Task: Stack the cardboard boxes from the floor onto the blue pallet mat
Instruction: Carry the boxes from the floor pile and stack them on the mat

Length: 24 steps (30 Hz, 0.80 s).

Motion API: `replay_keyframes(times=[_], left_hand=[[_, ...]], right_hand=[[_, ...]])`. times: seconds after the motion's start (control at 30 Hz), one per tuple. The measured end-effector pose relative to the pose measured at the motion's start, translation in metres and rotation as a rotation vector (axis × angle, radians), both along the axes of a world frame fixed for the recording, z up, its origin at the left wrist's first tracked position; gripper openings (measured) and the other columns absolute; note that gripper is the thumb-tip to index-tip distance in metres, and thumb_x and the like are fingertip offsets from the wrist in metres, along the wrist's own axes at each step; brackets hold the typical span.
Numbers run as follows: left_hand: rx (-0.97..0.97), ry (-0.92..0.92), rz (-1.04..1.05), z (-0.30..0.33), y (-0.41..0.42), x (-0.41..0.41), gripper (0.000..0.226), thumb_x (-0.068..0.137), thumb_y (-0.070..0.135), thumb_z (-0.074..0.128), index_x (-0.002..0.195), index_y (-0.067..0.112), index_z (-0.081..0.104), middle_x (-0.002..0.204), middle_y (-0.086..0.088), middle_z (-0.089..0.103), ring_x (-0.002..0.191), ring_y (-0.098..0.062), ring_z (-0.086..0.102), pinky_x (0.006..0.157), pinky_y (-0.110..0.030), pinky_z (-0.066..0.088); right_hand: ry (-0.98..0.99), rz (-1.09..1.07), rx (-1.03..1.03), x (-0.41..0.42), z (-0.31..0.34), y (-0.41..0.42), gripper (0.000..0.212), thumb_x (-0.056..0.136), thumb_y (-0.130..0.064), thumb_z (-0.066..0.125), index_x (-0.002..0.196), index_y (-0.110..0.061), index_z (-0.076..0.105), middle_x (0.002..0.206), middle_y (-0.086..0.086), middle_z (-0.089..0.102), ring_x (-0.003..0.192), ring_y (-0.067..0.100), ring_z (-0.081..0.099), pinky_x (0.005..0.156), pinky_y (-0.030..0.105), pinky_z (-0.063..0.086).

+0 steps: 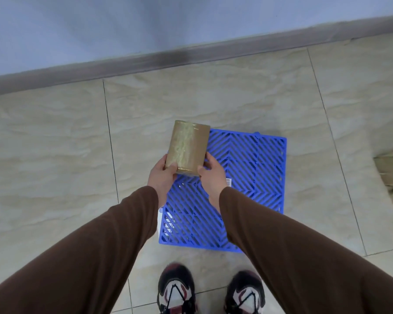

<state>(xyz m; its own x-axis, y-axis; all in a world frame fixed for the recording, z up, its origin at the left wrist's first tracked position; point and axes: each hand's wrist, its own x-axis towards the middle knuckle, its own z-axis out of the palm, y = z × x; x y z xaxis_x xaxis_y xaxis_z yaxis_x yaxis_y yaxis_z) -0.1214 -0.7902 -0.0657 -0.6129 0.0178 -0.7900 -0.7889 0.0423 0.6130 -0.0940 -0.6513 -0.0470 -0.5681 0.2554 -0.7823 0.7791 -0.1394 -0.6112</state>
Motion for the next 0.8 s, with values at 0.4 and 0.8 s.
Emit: replay_keyframes(times=[0.4, 0.8], left_hand=[[-0.168, -0.038, -0.071, 0.013, -0.004, 0.01, 0.077, 0.099, 0.039, 0.06, 0.159, 0.04, 0.013, 0.161, -0.001, 0.035, 0.142, -0.026, 0.042, 0.109, -0.032, 0.033], [-0.395, 0.202, -0.398, 0.159, 0.079, 0.068, 0.081, 0.091, 0.046, 0.064, 0.159, 0.024, 0.025, 0.169, -0.001, 0.01, 0.153, -0.02, 0.02, 0.121, -0.045, 0.03]], right_hand=[[-0.11, -0.033, -0.02, 0.017, 0.026, 0.015, 0.069, 0.107, -0.011, 0.047, 0.163, -0.031, 0.012, 0.165, 0.001, 0.03, 0.138, 0.033, 0.047, 0.091, 0.035, 0.054], [-0.063, -0.238, 0.165, 0.134, 0.162, 0.137, 0.055, 0.101, -0.016, 0.058, 0.154, -0.016, 0.039, 0.156, 0.005, 0.044, 0.133, 0.018, 0.049, 0.106, 0.031, 0.04]])
